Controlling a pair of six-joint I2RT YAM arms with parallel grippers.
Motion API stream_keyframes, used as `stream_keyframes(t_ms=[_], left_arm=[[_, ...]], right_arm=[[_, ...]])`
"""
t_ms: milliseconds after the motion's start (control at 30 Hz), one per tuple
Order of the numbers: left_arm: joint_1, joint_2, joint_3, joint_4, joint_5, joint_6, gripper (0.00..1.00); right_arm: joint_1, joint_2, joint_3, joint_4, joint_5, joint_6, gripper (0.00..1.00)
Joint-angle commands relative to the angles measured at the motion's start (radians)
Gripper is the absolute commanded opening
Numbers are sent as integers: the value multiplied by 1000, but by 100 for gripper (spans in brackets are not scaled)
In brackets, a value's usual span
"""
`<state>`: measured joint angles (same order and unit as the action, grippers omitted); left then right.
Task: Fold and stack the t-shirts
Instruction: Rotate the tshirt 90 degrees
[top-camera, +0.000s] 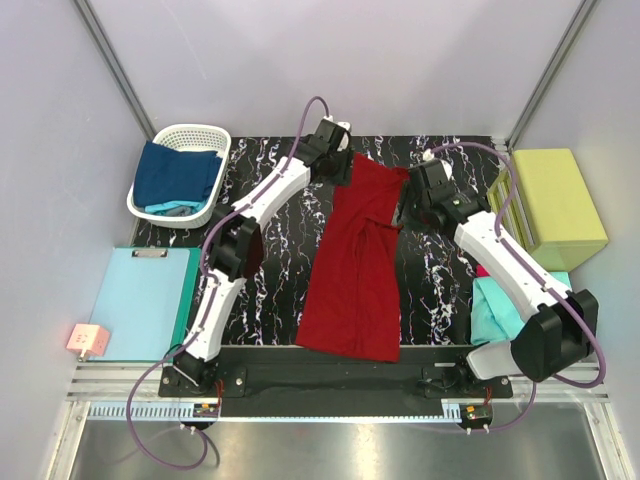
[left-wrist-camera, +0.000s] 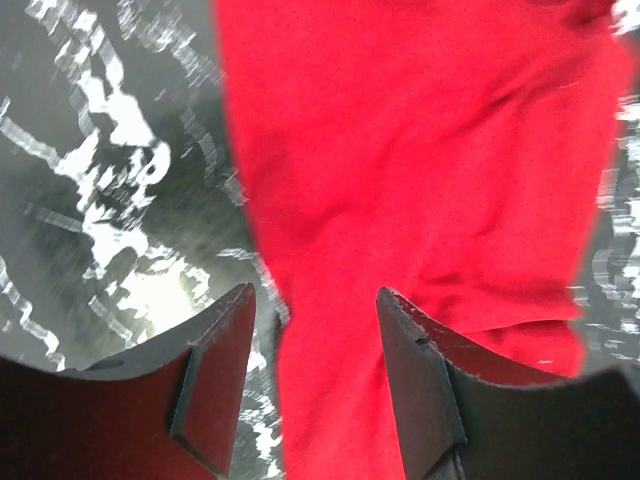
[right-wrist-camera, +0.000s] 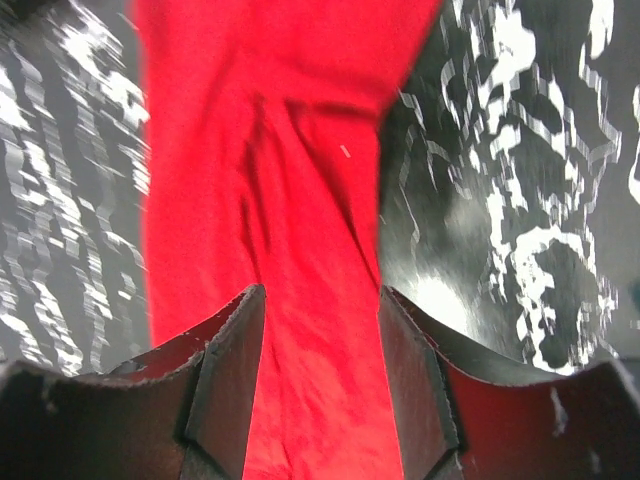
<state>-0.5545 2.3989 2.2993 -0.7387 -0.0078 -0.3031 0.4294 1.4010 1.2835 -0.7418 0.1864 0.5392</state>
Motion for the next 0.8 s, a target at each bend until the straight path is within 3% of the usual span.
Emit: stream_keyframes(t_ms=[0,467,567,600,700,767], left_arm=[[-5,57,58,27,98,32,57],[-5,169,40,19,71,30,58],[-1,180,34,6,28,21,51],[7,180,22,-1,11,9,41],[30,175,-23,-22,-59,-25,26],[47,158,-81,-27,-80,-44,22]], right_arm=[[5,-57,-72,2,-25,30,57],[3,-112,-104,-44,2,25,59],[3,-120,-115,-48,10,27,60],[3,-126,-125,-48,15,28,60],[3,-132,-145,-45,19,31,60],[3,-131,-153,-42,25,34,61]])
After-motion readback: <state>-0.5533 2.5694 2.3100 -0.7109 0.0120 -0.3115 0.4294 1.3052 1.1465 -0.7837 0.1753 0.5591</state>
